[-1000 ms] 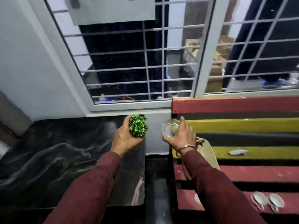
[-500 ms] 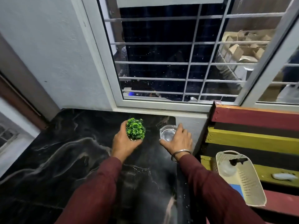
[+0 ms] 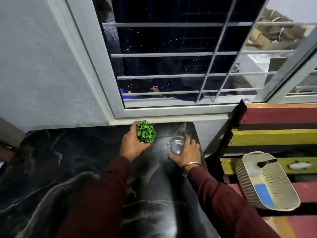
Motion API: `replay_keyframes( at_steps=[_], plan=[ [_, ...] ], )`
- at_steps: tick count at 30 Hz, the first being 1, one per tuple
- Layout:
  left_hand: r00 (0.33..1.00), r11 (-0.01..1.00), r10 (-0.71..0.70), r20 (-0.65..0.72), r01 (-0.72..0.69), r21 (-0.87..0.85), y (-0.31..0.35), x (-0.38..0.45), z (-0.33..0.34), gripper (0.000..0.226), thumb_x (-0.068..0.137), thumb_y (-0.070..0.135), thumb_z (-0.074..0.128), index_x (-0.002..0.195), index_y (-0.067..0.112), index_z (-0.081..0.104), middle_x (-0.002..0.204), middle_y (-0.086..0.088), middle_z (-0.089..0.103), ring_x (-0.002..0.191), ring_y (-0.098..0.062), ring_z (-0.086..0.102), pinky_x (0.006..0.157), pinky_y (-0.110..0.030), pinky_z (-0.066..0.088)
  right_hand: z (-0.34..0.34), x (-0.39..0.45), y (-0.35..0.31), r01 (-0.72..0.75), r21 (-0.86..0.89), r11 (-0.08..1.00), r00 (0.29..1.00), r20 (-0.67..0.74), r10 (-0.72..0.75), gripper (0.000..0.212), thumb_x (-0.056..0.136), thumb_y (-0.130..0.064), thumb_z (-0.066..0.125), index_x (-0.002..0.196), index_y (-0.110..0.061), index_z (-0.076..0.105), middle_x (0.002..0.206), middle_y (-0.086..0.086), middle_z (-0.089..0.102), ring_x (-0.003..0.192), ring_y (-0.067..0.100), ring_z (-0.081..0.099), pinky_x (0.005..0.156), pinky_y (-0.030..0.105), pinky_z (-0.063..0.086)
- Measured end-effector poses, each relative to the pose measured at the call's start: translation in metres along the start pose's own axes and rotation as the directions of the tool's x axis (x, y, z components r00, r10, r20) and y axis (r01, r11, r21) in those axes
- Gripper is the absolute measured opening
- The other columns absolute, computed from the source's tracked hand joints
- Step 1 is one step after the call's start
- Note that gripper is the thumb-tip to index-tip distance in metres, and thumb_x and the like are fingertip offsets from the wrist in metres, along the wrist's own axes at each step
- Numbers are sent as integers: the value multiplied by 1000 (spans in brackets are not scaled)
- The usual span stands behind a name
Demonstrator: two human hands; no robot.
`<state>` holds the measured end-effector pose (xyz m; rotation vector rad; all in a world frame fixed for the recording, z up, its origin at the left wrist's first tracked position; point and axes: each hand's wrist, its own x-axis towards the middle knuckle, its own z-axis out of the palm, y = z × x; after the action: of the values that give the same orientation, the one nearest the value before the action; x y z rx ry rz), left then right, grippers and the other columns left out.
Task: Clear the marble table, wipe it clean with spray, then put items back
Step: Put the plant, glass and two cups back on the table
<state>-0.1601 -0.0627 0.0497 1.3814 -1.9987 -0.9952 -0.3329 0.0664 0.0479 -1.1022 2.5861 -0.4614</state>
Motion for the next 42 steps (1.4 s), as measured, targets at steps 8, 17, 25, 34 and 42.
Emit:
replay_keyframes(
  at_steps=[8,17,25,34,42],
  plan=[
    [996,998,46,79,-49,36,-52,71,34,88,62,24,93,139,27,50,108,0,74,100,-19,69,84,-23,50,54,84,-21,-40,61,997,999,-28,42,102,58,-59,76,138,-11,33,131,18,46,117,36,42,99,41,36],
    [971,990,125,203,-135,35,-82,109,71,86,64,16,88,139,26,49,106,6,69,98,-12,66,78,-5,39,106,132,-21,-59,50,997,995,-82,63,112,56,-65,72,142,-7,28,135,21,43,122,38,38,104,42,35],
    [968,991,120,220,-131,34,-85,120,71,106,60,17,90,151,31,36,118,8,66,104,-7,60,85,-15,40,117,142,-20,-53,44,998,995,-87,57,116,63,-62,73,147,-4,18,137,21,39,125,36,33,106,41,31],
    [963,967,159,216,-196,165,-76,104,53,133,59,41,93,161,31,8,168,-5,13,153,-17,18,114,-30,27,99,129,-25,-37,69,997,999,-32,39,124,63,-54,77,151,-12,1,155,20,12,141,37,18,112,43,25],
    [986,929,166,7,-159,335,-44,59,21,95,80,27,78,158,8,26,156,-21,33,144,-36,34,118,-46,34,47,97,-26,155,-239,959,977,-107,-185,110,70,-65,55,152,-13,2,159,14,6,145,33,9,117,49,11]
  ],
)
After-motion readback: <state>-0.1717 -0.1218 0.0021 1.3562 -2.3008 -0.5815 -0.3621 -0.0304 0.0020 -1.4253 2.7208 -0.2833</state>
